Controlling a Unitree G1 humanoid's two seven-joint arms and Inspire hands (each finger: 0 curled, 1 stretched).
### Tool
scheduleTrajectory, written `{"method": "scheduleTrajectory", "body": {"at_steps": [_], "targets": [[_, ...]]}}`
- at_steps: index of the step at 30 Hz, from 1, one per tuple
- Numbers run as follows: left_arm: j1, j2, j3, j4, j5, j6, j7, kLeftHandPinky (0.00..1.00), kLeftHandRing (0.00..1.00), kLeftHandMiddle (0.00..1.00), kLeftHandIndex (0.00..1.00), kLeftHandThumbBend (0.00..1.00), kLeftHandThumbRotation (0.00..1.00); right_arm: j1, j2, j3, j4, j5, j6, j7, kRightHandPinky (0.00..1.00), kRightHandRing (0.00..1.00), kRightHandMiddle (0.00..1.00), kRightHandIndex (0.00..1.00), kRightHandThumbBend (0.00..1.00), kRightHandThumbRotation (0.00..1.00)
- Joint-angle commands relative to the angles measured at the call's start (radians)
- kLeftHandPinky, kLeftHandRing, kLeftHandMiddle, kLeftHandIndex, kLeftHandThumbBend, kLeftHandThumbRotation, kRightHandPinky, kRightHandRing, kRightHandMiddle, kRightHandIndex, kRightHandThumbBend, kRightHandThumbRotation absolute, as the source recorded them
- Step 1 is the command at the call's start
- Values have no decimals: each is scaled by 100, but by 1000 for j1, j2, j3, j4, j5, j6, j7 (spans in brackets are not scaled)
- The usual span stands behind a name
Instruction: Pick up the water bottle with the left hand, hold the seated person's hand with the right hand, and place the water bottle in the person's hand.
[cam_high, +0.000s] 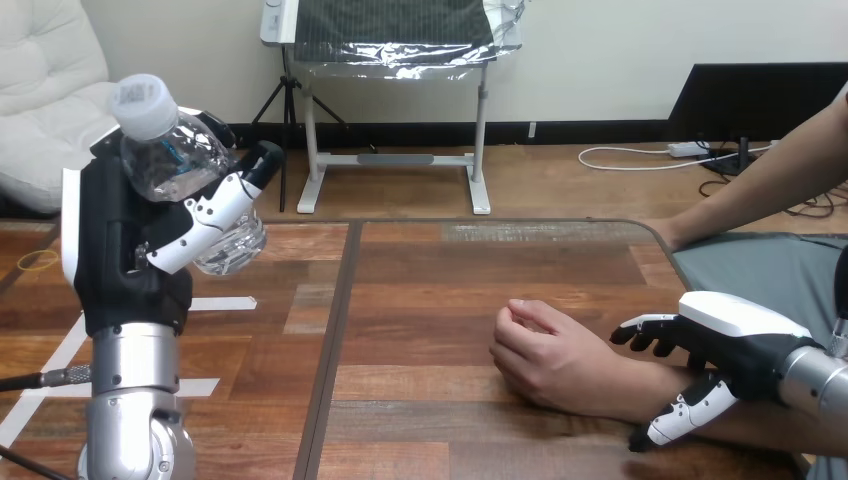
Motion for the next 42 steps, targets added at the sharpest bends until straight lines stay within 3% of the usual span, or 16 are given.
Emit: {"method": "scheduleTrajectory", "body": {"at_steps": [1, 13, 26, 35, 42], "targets": [[-39, 4, 0, -47, -6, -9, -1, 13, 18, 25, 32, 57, 0, -54, 7, 35, 66, -17, 14, -11, 64, 80, 82, 84, 100, 34], [-40, -1, 5, -49, -21, -13, -2, 13, 19, 25, 32, 58, 0, -78, 33, 88, 121, -48, 55, -13, 59, 78, 83, 83, 100, 29], [-48, 15, 20, -27, -21, -32, -13, 13, 18, 25, 32, 61, 0, -105, 59, 168, 198, -95, 55, -60, 57, 77, 81, 80, 100, 32], [-50, 8, 27, -22, -28, -38, -21, 12, 18, 25, 32, 61, 0, -116, 75, 210, 222, -116, 64, -66, 50, 71, 79, 78, 100, 35], [-52, 6, 30, -18, -34, -39, -27, 12, 18, 25, 32, 62, 0, -122, 88, 236, 237, -135, 72, -78, 46, 64, 71, 74, 100, 34]]}}
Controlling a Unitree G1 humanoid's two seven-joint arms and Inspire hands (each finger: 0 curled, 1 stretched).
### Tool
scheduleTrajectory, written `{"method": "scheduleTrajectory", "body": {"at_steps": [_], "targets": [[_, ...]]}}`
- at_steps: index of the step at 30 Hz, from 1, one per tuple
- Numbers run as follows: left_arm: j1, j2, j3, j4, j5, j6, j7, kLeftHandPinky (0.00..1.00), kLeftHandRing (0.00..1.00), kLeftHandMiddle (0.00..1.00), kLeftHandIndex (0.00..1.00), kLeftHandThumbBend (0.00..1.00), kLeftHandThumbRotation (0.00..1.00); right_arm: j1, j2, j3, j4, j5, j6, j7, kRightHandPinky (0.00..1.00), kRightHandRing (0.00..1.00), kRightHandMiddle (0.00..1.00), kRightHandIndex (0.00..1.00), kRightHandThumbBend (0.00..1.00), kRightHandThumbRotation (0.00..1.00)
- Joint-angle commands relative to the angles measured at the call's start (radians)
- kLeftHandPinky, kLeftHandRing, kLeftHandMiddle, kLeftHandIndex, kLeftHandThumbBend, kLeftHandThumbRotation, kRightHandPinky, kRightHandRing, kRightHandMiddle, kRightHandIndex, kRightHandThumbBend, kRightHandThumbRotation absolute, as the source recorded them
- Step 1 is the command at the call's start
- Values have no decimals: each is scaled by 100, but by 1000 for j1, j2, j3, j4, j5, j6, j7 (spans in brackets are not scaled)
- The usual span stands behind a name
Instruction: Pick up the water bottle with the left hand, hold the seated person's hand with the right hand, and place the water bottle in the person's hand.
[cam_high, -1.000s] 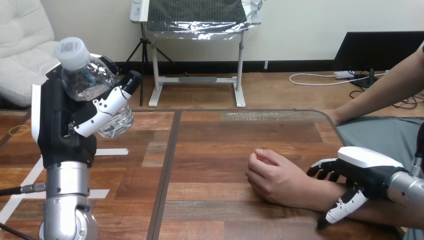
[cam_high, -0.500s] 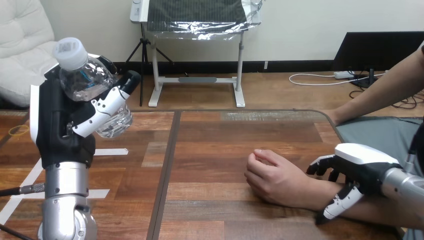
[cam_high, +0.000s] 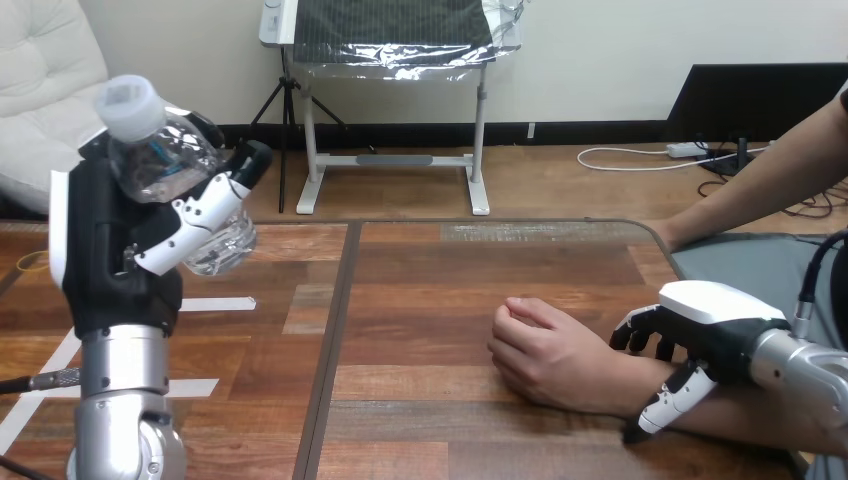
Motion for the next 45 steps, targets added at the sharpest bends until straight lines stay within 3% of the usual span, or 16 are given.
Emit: {"method": "scheduleTrajectory", "body": {"at_steps": [1, 13, 26, 45], "targets": [[-54, 6, -1, -18, -13, -34, -11, 12, 18, 25, 32, 62, 0, 29, 52, 69, 72, -33, 28, 19, 46, 64, 70, 74, 100, 34], [-54, 8, 0, -17, -19, -42, -17, 12, 18, 25, 32, 62, 0, 24, 67, 104, 80, -52, 49, 3, 46, 62, 68, 69, 100, 31], [-55, 7, 7, -23, -16, -34, -5, 12, 18, 25, 33, 64, 0, 4, 70, 140, 116, -68, 51, 23, 47, 59, 65, 67, 100, 33], [-55, -2, 11, -33, -36, -35, 7, 12, 17, 25, 33, 63, 0, -5, 75, 165, 135, -68, 83, 58, 31, 41, 52, 60, 99, 34]]}}
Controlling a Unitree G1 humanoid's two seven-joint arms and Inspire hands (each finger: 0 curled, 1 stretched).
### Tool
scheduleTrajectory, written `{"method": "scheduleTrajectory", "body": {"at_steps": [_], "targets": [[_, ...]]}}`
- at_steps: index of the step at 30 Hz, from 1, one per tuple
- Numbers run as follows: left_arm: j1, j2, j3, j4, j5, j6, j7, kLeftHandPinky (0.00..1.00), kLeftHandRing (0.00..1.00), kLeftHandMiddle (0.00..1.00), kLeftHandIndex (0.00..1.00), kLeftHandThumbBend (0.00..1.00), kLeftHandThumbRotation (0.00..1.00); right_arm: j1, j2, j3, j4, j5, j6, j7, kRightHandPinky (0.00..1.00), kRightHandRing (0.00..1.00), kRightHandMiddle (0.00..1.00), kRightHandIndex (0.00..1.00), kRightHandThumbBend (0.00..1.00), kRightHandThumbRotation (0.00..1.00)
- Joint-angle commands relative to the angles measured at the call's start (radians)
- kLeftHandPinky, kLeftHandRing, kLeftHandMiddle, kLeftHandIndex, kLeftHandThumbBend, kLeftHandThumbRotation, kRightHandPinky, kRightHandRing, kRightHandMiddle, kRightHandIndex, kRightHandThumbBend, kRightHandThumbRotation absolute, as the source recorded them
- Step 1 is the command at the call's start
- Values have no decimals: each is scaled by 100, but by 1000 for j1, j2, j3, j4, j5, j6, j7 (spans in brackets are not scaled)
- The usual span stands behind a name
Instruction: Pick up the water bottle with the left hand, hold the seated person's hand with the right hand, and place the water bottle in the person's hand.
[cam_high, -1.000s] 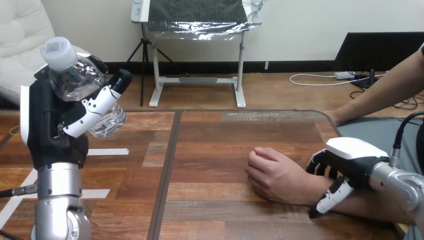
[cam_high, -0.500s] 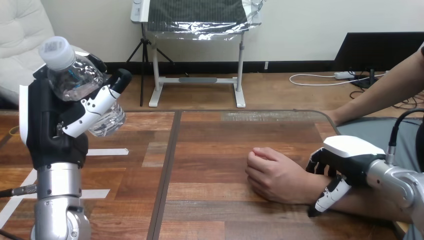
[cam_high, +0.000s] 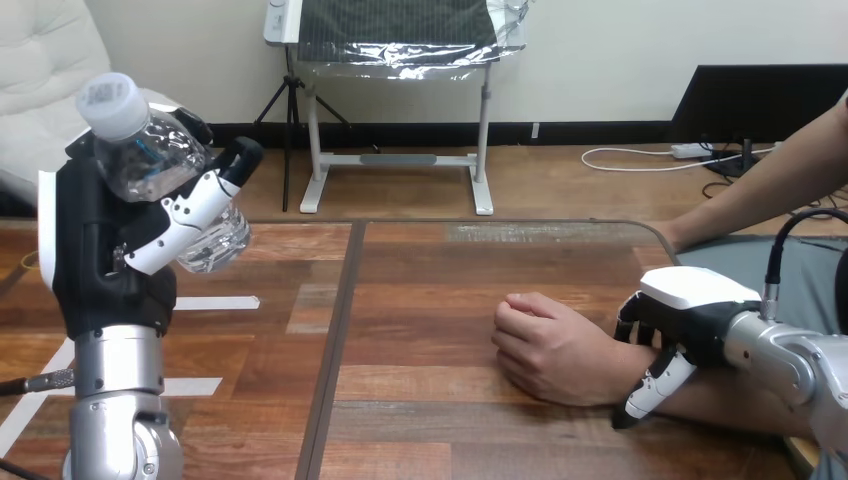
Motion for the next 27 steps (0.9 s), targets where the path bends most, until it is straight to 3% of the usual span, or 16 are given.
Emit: {"method": "scheduleTrajectory", "body": {"at_steps": [1, 16, 27], "targets": [[-56, -2, 6, -34, -15, -20, 5, 12, 17, 25, 33, 63, 0, 89, 34, 74, 70, -22, 14, 77, 31, 41, 51, 59, 99, 33], [-59, 5, 10, -28, -17, -34, 0, 11, 17, 25, 33, 60, 0, 77, 34, 82, 88, -19, 30, 141, 35, 46, 55, 59, 98, 34], [-63, 8, 13, -16, -2, -47, 6, 11, 17, 24, 33, 58, 0, 70, 42, 73, 89, 1, 86, 210, 37, 48, 56, 57, 93, 28]]}}
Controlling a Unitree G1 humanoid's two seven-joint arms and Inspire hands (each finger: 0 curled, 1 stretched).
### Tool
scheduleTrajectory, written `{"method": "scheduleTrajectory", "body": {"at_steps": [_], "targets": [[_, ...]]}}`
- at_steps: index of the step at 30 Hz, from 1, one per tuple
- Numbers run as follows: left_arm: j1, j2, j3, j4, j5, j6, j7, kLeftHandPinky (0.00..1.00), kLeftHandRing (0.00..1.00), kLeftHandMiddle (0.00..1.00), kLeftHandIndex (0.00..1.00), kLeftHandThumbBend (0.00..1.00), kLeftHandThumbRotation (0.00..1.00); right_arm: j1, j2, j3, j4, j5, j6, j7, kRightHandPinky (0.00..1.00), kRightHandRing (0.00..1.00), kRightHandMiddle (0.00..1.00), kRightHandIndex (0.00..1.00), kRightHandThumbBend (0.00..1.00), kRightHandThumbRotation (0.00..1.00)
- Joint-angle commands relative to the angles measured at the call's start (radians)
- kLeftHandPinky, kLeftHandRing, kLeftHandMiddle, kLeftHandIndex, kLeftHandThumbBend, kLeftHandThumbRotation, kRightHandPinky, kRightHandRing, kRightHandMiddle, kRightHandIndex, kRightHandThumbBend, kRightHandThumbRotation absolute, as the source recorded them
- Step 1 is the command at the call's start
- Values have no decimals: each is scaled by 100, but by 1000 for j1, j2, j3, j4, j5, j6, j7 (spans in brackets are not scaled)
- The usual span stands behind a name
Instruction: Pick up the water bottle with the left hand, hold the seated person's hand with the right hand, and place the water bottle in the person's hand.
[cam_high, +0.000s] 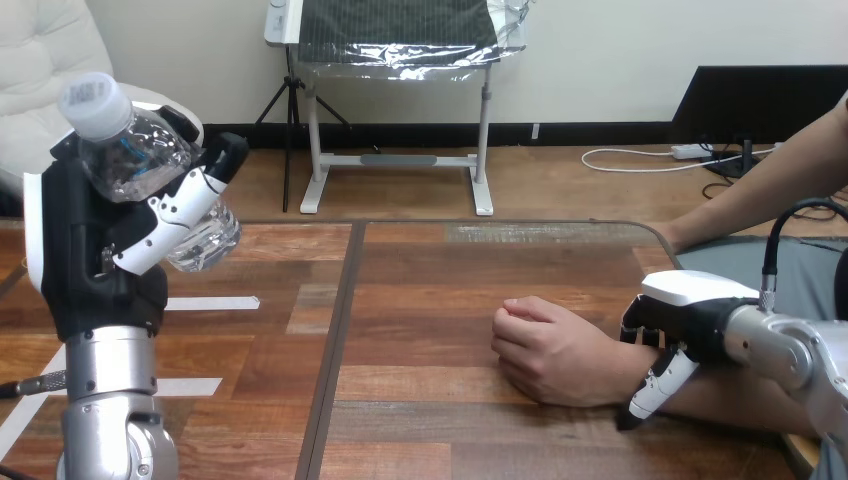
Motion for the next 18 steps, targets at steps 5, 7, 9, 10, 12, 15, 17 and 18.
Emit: {"method": "scheduleTrajectory", "body": {"at_steps": [5, 7, 9, 10, 12, 15, 17, 18], "targets": [[-65, 10, 6, -8, -4, -40, -5, 11, 17, 24, 33, 58, 0, 96, 40, 69, 87, -2, 57, 140, 34, 46, 54, 56, 91, 25], [-66, 11, 6, -5, -4, -43, -7, 11, 17, 25, 33, 58, 0, 95, 42, 66, 86, 3, 66, 150, 33, 45, 54, 54, 88, 20], [-67, 11, 7, -5, -6, -43, -6, 11, 17, 25, 33, 58, 0, 89, 44, 71, 91, -1, 81, 164, 33, 45, 54, 54, 87, 18], [-67, 11, 7, -5, -6, -42, -6, 11, 17, 25, 33, 58, 0, 87, 45, 73, 91, -2, 85, 168, 33, 46, 54, 54, 87, 17], [-67, 9, 7, -9, -7, -38, -3, 11, 17, 25, 33, 58, 0, 84, 43, 79, 86, -7, 96, 182, 34, 48, 56, 54, 86, 15], [-66, 7, 7, -12, -8, -34, 0, 11, 17, 25, 33, 59, 0, 78, 48, 82, 89, -12, 119, 197, 38, 55, 62, 58, 84, 12], [-67, 4, 7, -12, -9, -34, 2, 11, 17, 25, 33, 59, 0, 72, 52, 83, 99, -12, 130, 208, 40, 57, 64, 59, 84, 10], [-67, 4, 7, -12, -9, -34, 3, 11, 17, 25, 33, 60, 0, 71, 52, 83, 100, -11, 131, 211, 40, 58, 65, 59, 84, 9]]}}
